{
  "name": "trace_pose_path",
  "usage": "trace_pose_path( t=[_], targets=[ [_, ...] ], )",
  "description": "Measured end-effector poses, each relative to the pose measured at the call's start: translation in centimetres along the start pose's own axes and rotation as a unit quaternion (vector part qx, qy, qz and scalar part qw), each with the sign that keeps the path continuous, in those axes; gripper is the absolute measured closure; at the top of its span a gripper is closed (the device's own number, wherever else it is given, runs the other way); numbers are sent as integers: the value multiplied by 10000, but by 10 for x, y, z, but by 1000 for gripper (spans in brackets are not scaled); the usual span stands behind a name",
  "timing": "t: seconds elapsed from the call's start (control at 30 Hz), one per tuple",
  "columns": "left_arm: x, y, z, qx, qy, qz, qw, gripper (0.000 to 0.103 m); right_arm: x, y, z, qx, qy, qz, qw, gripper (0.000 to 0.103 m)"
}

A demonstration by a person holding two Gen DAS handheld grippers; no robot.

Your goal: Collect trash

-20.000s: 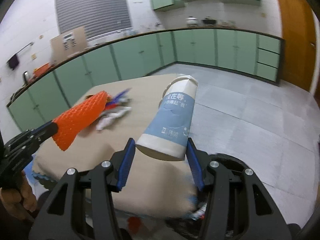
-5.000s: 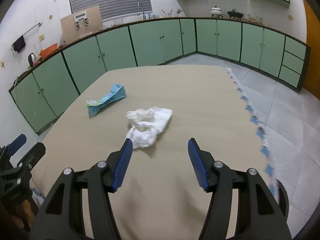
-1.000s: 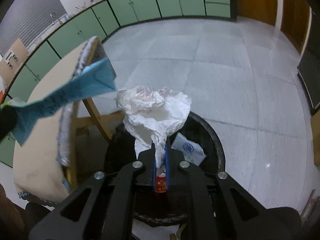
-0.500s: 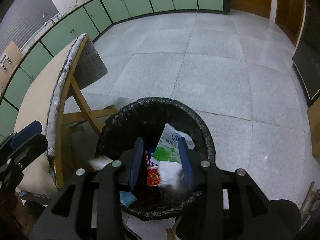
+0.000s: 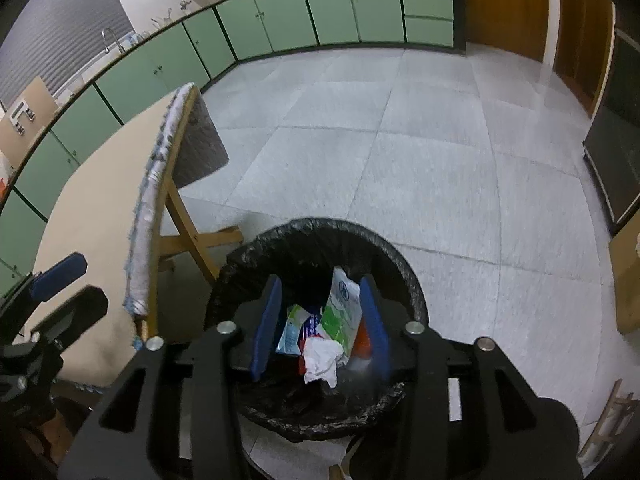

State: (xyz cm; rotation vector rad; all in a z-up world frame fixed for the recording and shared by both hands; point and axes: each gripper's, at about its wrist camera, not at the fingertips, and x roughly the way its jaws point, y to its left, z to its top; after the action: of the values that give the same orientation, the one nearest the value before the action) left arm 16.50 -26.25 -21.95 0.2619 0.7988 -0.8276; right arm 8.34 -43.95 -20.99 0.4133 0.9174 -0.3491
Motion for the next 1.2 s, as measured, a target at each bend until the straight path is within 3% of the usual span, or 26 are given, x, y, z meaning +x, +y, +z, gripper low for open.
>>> trace_pose_path(
  t=[0.07, 0.13, 0.33, 0.63, 0.93, 1.03, 1.07, 1.13, 1.2],
  targets=[
    [-8, 5, -1, -76, -43, 97, 9999, 24, -15, 7, 4, -64, -140, 0, 9999, 53],
    [-23, 10, -2, -151, -177, 267, 9994, 17, -32, 16, 8, -187, -331, -85, 9992, 40],
    [-71, 27, -4, -431, -505, 670, 9955, 6, -95, 47, 16, -634, -1077, -327, 9916, 14],
    [-150, 43, -5, -779, -980, 1146, 9855, 6, -170, 83, 18, -991, -1721, -302, 9796, 6],
    [-222, 47, -10, -1077, -1409, 1750, 9685, 6, -225, 106, 11, -1101, -2138, -315, 9701, 5],
    [-242, 44, -14, -1098, -1497, 2078, 9604, 6, -239, 116, 6, -1139, -2343, -671, 9631, 5],
    [-248, 43, -15, -1099, -1527, 2186, 9575, 6, -244, 121, 4, -1165, -2446, -966, 9577, 5],
    [-262, 39, -16, -1112, -1611, 2572, 9463, 6, -251, 130, -2, -1128, -2615, -1421, 9480, 5],
    [-276, 37, -17, -1144, -1704, 2839, 9366, 6, -258, 131, -7, -1041, -2749, -1538, 9434, 5]
  ],
)
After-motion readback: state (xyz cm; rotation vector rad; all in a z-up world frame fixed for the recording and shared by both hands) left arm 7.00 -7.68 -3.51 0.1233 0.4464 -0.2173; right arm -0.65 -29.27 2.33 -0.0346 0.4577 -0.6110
